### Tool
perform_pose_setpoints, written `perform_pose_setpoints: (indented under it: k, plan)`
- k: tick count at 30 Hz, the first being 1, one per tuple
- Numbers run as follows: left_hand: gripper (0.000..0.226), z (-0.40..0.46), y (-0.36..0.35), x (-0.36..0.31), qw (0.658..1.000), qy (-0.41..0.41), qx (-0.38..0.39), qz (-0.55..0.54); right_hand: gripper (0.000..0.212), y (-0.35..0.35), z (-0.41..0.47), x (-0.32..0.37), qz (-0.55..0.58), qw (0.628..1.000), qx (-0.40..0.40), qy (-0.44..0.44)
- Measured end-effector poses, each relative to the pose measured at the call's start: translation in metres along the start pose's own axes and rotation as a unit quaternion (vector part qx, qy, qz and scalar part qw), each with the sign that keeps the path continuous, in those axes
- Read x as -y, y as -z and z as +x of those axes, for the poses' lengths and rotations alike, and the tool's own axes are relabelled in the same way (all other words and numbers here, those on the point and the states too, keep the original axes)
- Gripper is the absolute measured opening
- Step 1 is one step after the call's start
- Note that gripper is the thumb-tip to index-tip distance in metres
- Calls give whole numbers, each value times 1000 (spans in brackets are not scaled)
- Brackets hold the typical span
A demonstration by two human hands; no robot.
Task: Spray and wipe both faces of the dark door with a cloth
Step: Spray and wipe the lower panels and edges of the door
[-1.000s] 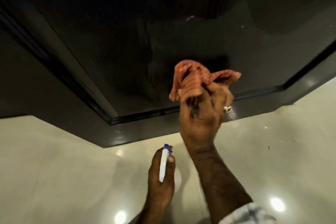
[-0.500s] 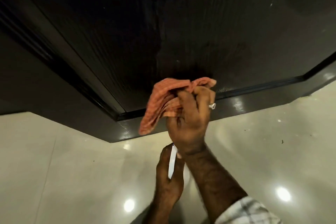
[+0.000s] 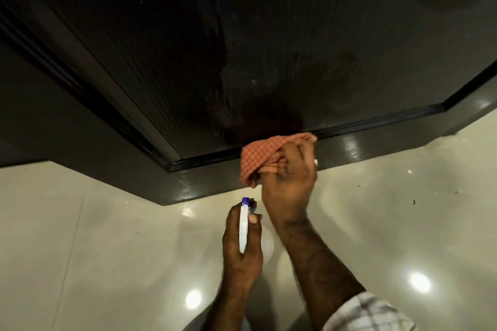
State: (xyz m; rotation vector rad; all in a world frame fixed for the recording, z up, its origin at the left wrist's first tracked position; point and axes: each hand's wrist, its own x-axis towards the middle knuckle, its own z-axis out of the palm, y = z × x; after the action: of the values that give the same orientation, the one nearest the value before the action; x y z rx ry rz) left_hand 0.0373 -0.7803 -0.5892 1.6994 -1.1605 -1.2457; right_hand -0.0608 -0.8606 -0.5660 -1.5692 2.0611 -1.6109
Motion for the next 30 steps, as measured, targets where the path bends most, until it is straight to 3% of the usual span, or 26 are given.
perform_pose_setpoints:
  k: [4, 6, 8, 10, 13, 16, 20, 23, 26, 30]
  plan:
    - [27, 2, 4, -3, 1000, -2, -8, -8, 30, 2, 4, -19, -58, 972, 151, 173]
    - [17, 1, 8, -5, 1000, 5, -25, -15, 33, 22, 18, -44, -98, 961, 157, 208]
    - [18, 2, 11, -5, 999, 23, -28, -20, 24, 48, 34, -72, -111, 981, 59, 149]
    - [25, 0, 13, -6, 998, 46, -10, -28, 16, 69, 44, -93, -81, 994, -79, -5]
    - [31, -1, 13, -13, 998, 49, -11, -39, 26, 64, 43, -97, -26, 966, -196, -166]
    - [39, -1, 17, -23, 997, 53, -32, -53, 22, 26, 27, -50, 21, 969, -179, -170]
    - [45, 3, 36, -36, 992, 29, -99, -70, 30, -4, 1, 18, 42, 987, -68, -139]
    - [64, 0, 50, -58, 988, -11, -141, -66, 34, -3, 1, 33, 75, 979, -14, -190]
    - [46, 3, 63, -86, 979, -106, -142, -98, 31, 22, 21, 55, 97, 989, -11, -110]
    - [47, 12, 77, -127, 962, -229, -90, -121, 24, 59, 86, 126, 108, 982, -103, 118]
